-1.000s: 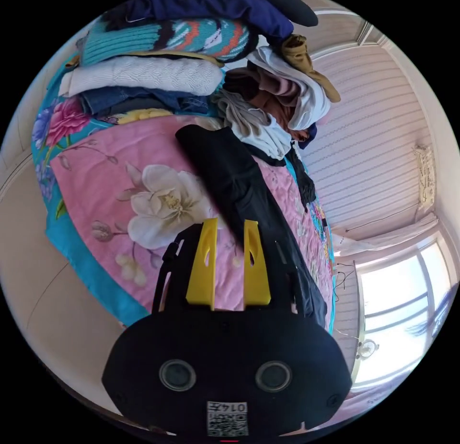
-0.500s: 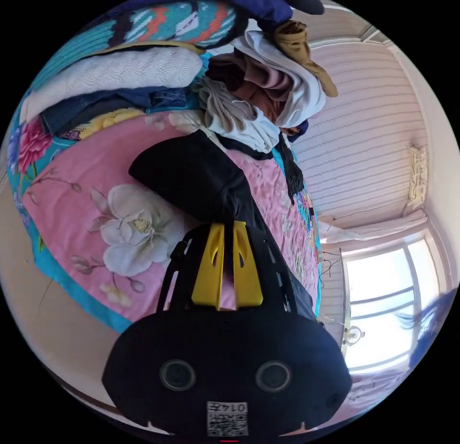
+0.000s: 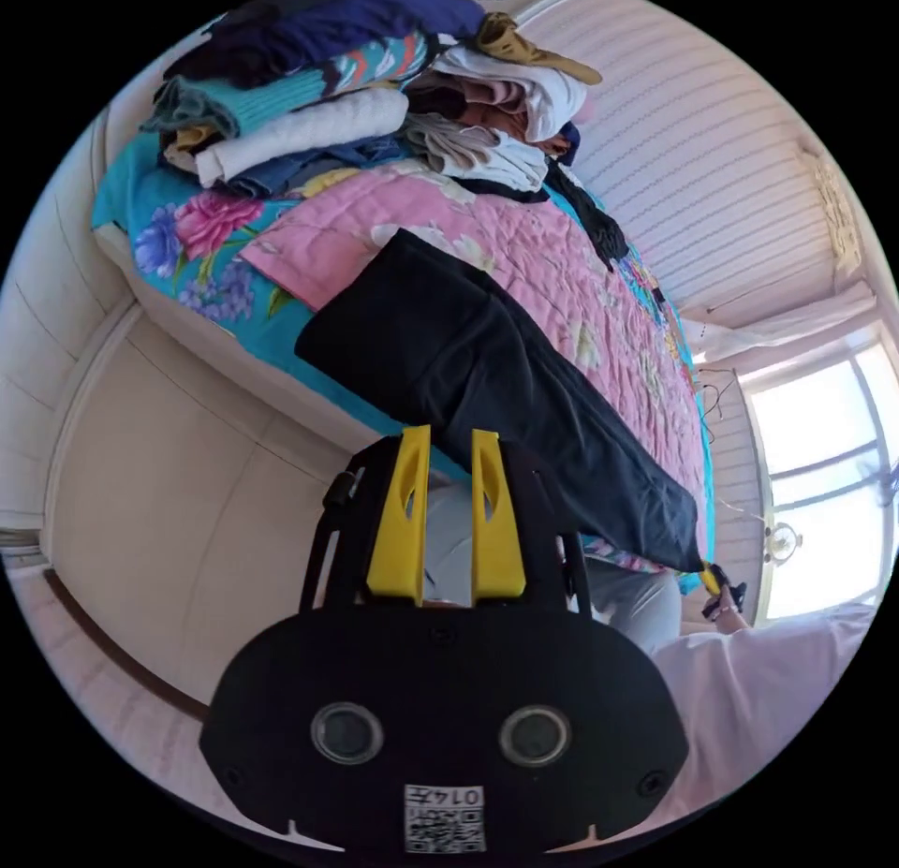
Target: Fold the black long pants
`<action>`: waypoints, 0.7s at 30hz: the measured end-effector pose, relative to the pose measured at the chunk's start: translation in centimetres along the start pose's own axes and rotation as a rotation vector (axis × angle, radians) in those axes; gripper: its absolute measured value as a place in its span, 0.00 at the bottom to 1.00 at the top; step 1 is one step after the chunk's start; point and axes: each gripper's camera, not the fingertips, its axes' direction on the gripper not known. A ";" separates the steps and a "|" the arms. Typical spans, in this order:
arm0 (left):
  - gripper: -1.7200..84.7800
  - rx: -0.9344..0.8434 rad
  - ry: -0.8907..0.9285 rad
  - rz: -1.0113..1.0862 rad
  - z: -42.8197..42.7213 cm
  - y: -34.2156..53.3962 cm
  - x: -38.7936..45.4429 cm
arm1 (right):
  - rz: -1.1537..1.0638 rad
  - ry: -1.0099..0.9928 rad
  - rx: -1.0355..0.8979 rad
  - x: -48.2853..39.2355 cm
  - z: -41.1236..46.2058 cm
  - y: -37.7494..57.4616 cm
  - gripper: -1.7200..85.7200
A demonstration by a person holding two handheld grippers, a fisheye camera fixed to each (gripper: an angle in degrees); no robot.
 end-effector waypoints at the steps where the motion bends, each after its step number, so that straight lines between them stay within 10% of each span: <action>1: 0.11 0.038 -0.069 0.105 -1.6 1.0 2.3 | -0.001 0.045 0.037 -0.7 -1.2 0.7 0.11; 6: 0.13 0.248 -0.418 0.656 -4.0 5.9 16.2 | -0.341 0.186 0.084 -10.9 -2.1 3.9 0.13; 21: 0.12 0.077 -0.132 1.077 13.1 9.6 41.9 | -1.207 0.465 -0.276 -41.6 20.0 16.4 0.09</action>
